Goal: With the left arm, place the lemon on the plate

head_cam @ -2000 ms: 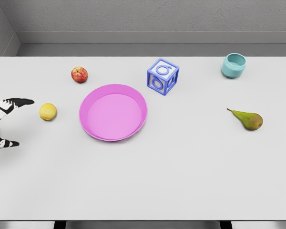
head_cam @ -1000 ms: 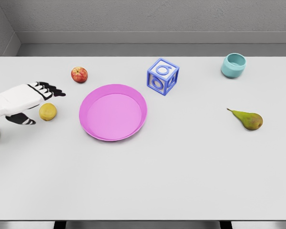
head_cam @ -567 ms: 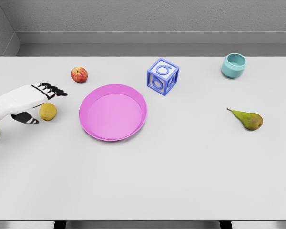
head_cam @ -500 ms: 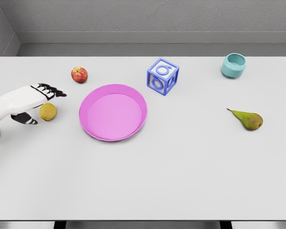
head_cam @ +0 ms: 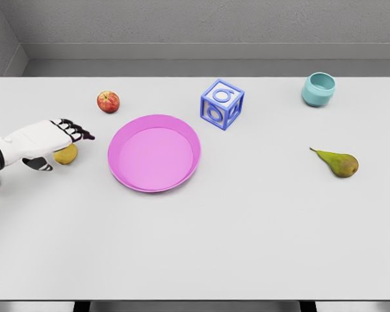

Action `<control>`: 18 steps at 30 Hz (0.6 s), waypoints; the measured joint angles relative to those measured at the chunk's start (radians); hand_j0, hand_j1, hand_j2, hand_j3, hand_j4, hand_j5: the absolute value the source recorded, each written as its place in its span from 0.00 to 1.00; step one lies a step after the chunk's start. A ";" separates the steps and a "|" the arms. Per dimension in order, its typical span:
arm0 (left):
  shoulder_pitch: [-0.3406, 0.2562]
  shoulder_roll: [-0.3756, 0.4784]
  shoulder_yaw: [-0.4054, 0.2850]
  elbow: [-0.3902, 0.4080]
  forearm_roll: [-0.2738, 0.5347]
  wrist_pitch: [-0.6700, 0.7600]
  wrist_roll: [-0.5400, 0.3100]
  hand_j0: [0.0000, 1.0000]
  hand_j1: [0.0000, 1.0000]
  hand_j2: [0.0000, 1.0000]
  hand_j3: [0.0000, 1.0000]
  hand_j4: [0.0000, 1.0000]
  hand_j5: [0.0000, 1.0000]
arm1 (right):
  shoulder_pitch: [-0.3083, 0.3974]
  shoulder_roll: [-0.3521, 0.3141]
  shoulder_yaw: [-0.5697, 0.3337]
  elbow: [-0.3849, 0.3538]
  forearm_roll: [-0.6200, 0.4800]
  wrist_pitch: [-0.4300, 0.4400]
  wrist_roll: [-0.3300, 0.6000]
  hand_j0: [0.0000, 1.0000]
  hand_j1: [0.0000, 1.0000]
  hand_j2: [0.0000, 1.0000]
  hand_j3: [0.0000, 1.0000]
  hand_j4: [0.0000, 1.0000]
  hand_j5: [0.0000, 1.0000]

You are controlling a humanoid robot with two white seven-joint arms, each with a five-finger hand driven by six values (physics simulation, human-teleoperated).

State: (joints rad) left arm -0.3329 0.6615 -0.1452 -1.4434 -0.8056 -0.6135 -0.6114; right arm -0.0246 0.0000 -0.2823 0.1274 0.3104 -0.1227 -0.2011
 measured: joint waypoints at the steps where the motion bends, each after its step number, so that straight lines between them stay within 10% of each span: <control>1: 0.000 0.000 -0.001 0.000 -0.005 0.000 0.000 0.89 0.89 0.89 0.89 0.89 0.89 | -0.002 0.000 0.000 0.000 0.000 0.000 0.000 1.00 1.00 1.00 1.00 1.00 1.00; 18: -0.055 -0.045 -0.035 0.084 -0.110 0.001 0.001 0.89 0.89 0.89 0.89 0.89 0.89 | -0.002 0.000 0.000 0.000 0.000 0.000 0.000 1.00 1.00 1.00 1.00 1.00 1.00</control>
State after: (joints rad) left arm -0.3881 0.6169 -0.1799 -1.3597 -0.9153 -0.6126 -0.6103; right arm -0.0261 0.0000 -0.2823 0.1273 0.3104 -0.1227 -0.2010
